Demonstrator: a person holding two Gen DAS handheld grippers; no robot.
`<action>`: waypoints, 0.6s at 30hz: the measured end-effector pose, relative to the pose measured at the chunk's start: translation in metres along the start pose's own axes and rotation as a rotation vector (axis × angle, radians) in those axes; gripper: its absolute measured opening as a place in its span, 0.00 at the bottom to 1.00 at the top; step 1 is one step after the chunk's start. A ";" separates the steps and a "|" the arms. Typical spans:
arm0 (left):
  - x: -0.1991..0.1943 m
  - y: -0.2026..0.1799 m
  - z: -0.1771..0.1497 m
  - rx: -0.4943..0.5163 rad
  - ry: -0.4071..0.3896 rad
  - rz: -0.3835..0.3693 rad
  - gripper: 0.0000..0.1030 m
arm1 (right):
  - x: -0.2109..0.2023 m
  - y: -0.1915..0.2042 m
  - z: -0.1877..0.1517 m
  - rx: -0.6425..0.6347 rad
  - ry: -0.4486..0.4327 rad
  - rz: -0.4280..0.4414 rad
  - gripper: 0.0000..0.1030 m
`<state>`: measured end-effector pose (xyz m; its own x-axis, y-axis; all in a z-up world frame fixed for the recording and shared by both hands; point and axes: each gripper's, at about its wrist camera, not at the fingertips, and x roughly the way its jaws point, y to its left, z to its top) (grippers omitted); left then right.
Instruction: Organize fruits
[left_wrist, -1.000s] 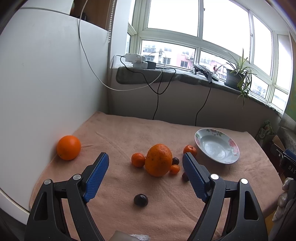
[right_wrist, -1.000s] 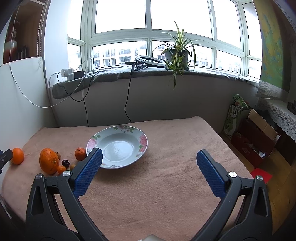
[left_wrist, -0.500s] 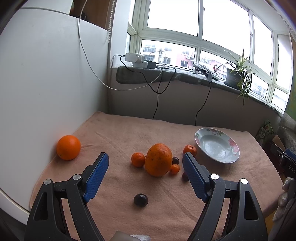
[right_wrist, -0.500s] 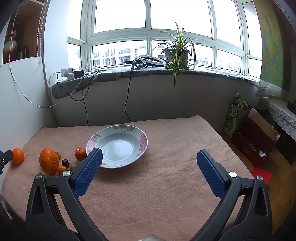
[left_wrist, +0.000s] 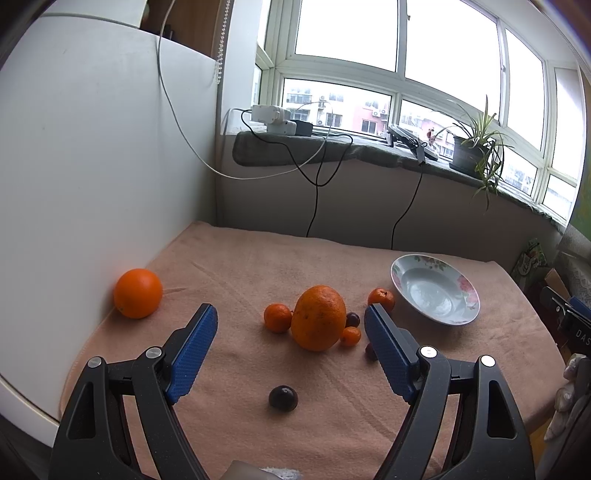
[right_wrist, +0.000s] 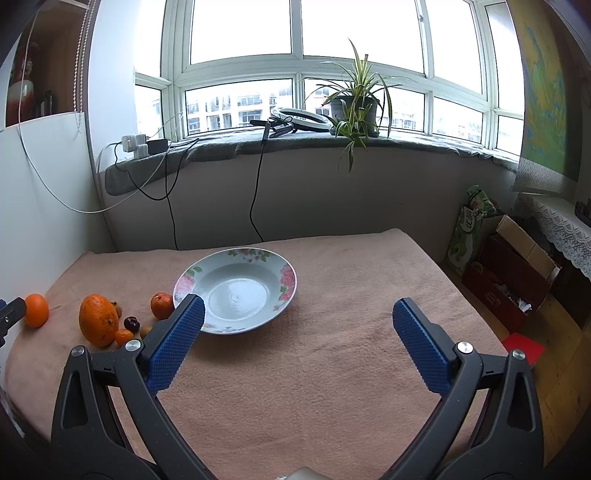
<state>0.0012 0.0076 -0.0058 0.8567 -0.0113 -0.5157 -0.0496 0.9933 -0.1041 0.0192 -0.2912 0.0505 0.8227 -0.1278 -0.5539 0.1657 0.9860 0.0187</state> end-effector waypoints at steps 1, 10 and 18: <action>0.000 0.000 0.000 0.000 0.000 0.000 0.80 | 0.000 0.001 0.000 -0.001 0.001 0.000 1.00; 0.000 0.001 0.000 -0.004 0.003 0.004 0.80 | 0.002 0.003 -0.001 -0.004 0.004 0.004 1.00; 0.004 0.003 -0.001 -0.005 0.010 0.007 0.80 | 0.007 0.006 -0.002 -0.008 0.014 0.010 1.00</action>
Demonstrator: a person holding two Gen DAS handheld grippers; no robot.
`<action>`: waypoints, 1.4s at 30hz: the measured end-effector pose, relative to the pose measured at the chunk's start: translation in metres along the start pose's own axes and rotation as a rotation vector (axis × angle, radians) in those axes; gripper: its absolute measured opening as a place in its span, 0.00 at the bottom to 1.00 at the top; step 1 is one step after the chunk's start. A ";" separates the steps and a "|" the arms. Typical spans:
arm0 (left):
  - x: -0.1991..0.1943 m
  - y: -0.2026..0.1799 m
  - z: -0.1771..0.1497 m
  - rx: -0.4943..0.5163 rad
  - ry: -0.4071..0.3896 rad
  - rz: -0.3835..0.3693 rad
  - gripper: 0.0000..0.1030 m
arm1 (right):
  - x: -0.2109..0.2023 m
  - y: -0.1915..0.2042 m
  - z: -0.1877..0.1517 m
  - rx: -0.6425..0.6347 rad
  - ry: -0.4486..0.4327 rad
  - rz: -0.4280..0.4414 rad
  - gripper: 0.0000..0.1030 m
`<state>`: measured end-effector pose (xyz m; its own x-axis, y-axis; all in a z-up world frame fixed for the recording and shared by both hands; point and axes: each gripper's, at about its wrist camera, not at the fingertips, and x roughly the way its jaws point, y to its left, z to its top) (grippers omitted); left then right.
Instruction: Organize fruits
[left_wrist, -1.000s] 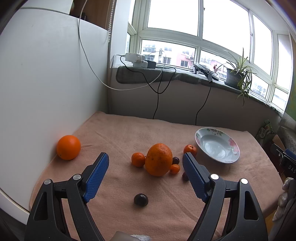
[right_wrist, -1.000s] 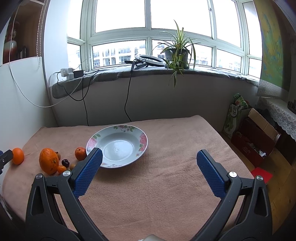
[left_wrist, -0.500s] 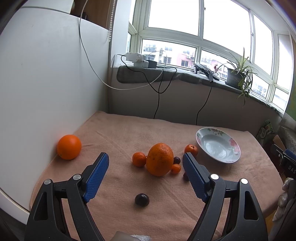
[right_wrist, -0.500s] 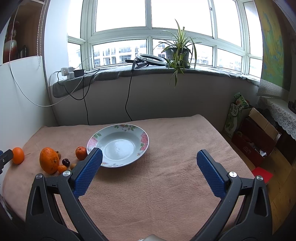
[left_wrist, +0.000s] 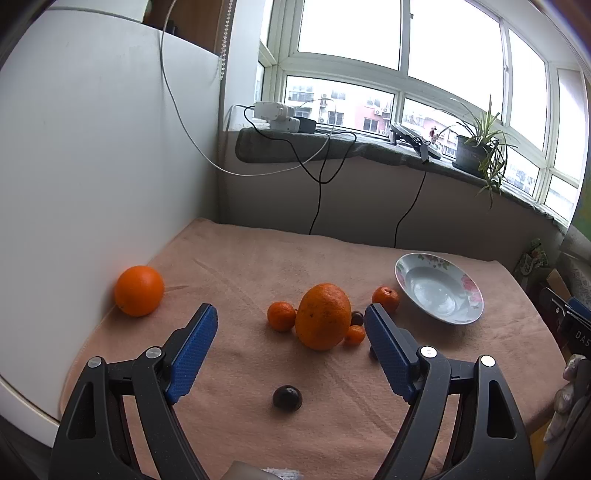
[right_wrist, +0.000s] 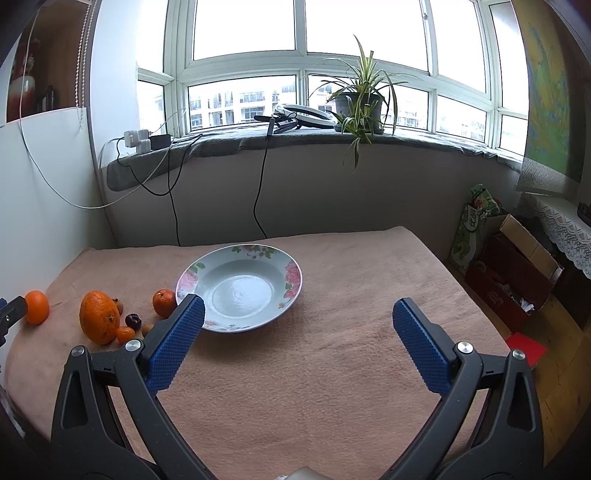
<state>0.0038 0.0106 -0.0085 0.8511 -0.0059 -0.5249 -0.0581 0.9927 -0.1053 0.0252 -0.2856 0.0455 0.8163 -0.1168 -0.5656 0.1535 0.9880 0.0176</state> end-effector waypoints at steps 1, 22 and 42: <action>0.001 0.000 0.000 -0.001 0.002 0.000 0.80 | 0.001 0.000 0.000 -0.001 0.001 0.001 1.00; 0.031 0.009 -0.013 -0.071 0.124 -0.060 0.80 | 0.034 0.029 -0.002 -0.045 0.077 0.144 1.00; 0.075 0.020 -0.026 -0.227 0.267 -0.226 0.79 | 0.098 0.144 0.005 -0.181 0.301 0.705 1.00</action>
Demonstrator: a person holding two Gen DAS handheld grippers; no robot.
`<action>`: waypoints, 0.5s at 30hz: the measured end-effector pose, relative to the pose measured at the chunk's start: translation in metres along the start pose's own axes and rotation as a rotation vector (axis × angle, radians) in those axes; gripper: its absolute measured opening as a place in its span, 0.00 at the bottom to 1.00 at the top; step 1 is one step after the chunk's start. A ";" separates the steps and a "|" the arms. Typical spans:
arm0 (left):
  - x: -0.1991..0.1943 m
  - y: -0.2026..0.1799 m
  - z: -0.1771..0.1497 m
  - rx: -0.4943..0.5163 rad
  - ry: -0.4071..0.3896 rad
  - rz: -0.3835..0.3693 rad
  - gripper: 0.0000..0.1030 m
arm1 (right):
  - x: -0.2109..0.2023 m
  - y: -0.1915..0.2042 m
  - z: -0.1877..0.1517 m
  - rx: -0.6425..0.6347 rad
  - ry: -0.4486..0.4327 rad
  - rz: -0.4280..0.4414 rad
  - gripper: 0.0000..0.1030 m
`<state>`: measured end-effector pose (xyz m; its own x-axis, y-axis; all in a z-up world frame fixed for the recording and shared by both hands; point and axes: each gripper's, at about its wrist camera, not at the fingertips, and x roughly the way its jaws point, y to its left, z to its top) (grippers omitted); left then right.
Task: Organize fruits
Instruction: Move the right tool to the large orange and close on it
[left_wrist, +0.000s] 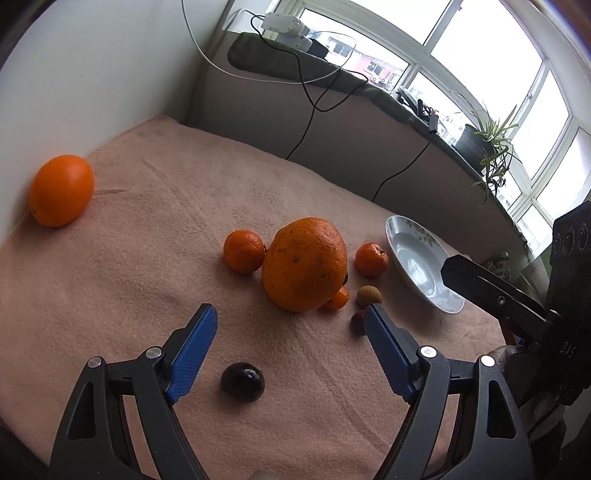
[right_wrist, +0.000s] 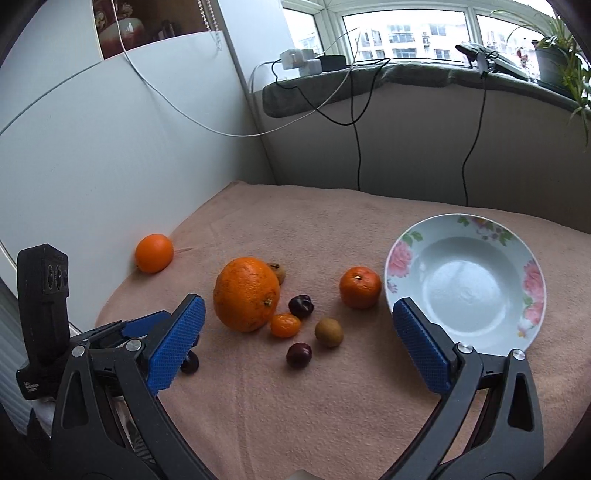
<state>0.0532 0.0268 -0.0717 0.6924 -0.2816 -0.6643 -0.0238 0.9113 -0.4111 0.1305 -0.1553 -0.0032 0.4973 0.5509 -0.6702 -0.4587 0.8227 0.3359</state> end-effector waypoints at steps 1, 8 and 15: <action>0.002 0.000 0.000 -0.003 0.004 -0.005 0.79 | 0.006 0.002 0.002 -0.003 0.014 0.023 0.99; 0.015 0.004 0.005 -0.039 0.029 -0.041 0.78 | 0.042 0.015 0.011 -0.040 0.126 0.118 0.89; 0.027 0.010 0.009 -0.076 0.059 -0.083 0.68 | 0.078 0.020 0.014 -0.034 0.223 0.189 0.82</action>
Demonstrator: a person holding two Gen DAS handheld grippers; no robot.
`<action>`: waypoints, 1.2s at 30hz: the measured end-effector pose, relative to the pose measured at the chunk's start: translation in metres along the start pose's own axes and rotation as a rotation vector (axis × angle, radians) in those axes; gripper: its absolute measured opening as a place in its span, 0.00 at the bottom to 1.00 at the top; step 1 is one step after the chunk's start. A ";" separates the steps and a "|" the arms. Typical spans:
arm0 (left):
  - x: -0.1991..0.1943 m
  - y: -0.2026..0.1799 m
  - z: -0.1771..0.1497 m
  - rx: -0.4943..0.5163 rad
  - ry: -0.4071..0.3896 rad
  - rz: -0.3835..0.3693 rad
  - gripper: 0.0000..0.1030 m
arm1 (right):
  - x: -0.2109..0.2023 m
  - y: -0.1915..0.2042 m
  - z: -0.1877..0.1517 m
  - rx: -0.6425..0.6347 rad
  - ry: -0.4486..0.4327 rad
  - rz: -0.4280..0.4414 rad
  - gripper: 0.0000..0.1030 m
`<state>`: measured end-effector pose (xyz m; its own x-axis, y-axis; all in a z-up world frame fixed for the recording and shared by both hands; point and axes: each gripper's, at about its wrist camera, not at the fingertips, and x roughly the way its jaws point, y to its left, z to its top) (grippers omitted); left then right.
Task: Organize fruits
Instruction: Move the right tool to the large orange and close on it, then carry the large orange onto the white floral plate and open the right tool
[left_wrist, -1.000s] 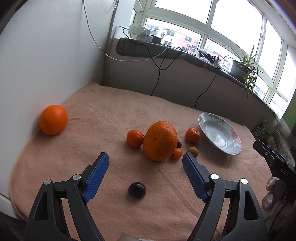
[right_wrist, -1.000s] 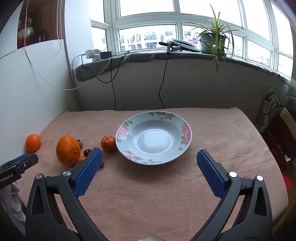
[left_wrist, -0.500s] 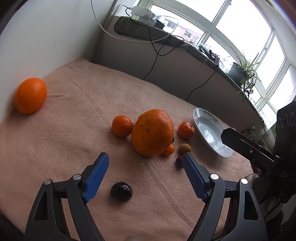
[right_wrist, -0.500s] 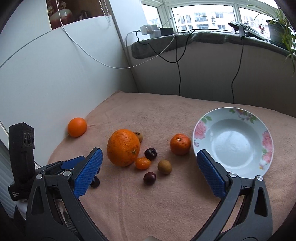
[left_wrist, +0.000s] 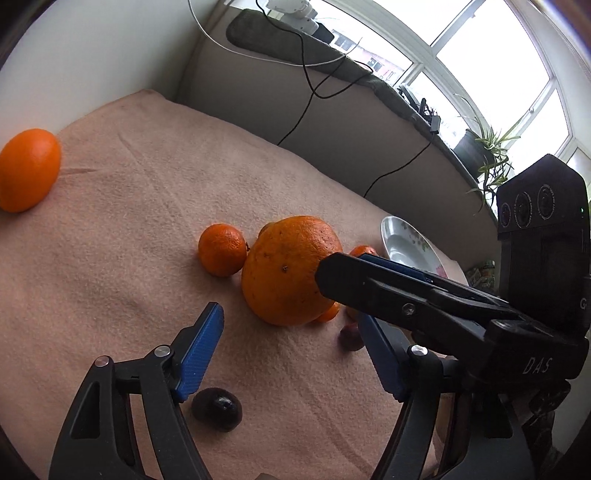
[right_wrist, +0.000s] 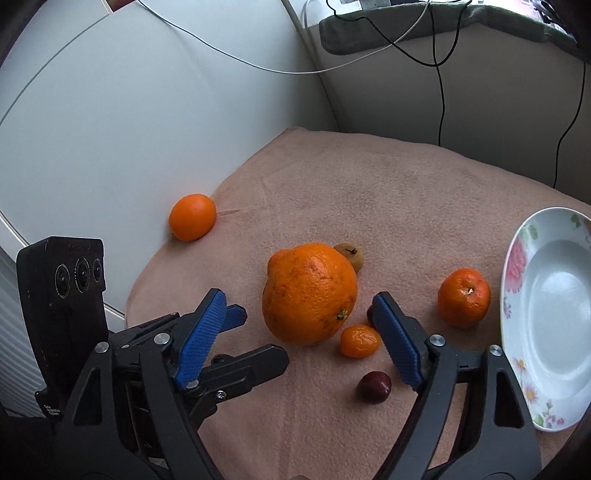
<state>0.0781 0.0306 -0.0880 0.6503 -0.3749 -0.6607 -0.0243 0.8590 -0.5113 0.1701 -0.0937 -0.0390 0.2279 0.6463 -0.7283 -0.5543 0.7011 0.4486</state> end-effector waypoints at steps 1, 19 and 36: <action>0.002 0.001 0.000 -0.009 0.007 -0.008 0.66 | 0.003 -0.003 0.001 0.007 0.012 0.004 0.81; 0.023 0.001 0.006 -0.019 0.050 -0.026 0.62 | 0.035 -0.020 0.006 0.068 0.102 0.052 0.67; 0.010 -0.021 0.005 0.069 0.004 -0.012 0.58 | 0.010 -0.022 0.002 0.071 0.023 0.066 0.65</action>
<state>0.0884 0.0103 -0.0809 0.6474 -0.3862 -0.6570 0.0356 0.8764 -0.4802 0.1863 -0.1025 -0.0548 0.1742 0.6854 -0.7070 -0.5092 0.6772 0.5311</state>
